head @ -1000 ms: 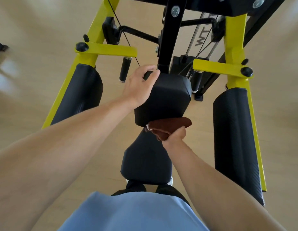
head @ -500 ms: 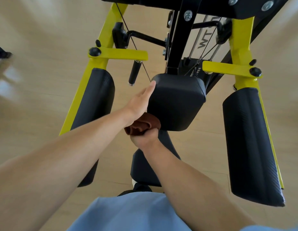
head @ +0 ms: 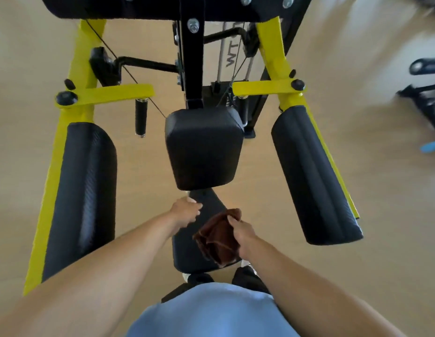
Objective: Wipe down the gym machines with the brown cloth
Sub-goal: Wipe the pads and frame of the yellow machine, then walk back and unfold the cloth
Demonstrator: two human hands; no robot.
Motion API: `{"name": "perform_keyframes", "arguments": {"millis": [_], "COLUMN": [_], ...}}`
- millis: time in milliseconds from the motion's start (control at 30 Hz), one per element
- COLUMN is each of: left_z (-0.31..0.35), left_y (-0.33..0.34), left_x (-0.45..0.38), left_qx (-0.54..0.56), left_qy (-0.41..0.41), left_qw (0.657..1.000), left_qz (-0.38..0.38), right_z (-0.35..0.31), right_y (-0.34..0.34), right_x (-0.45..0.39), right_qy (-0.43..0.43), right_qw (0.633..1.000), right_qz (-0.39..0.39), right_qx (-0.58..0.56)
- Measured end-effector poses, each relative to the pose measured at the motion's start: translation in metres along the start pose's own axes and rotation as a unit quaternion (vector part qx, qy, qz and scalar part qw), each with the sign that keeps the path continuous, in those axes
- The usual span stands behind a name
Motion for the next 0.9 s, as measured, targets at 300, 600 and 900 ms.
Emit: {"name": "perform_keyframes", "arguments": {"millis": [300,600,900], "left_z": [0.020,0.063,0.070], "left_y": [0.164,0.388,0.586], "left_x": [0.017,0.076,0.113], "left_qx": [-0.316,-0.340,-0.227], "left_qy": [0.079,0.162,0.006], "left_qw": [0.924,0.920,0.940], "left_qz": [-0.203,-0.107,-0.255], "right_z": [0.066,0.085,0.103], "right_y": [-0.163,-0.340,-0.506], "right_x": [0.008,0.040,0.095], "right_qy": [-0.071,-0.293,-0.483], "right_qw": [0.991,0.923,0.780], "right_qz": [0.110,0.194,0.328], "right_qx": [-0.035,0.156,0.227]}}
Point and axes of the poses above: each hand's wrist, its own x-axis away from the middle knuckle, its own y-axis out of the palm, z = x × y, the point moved 9 cm from there along -x, towards the middle knuckle, and after that the axes turned 3 degrees about y, right-handed, at the moved point
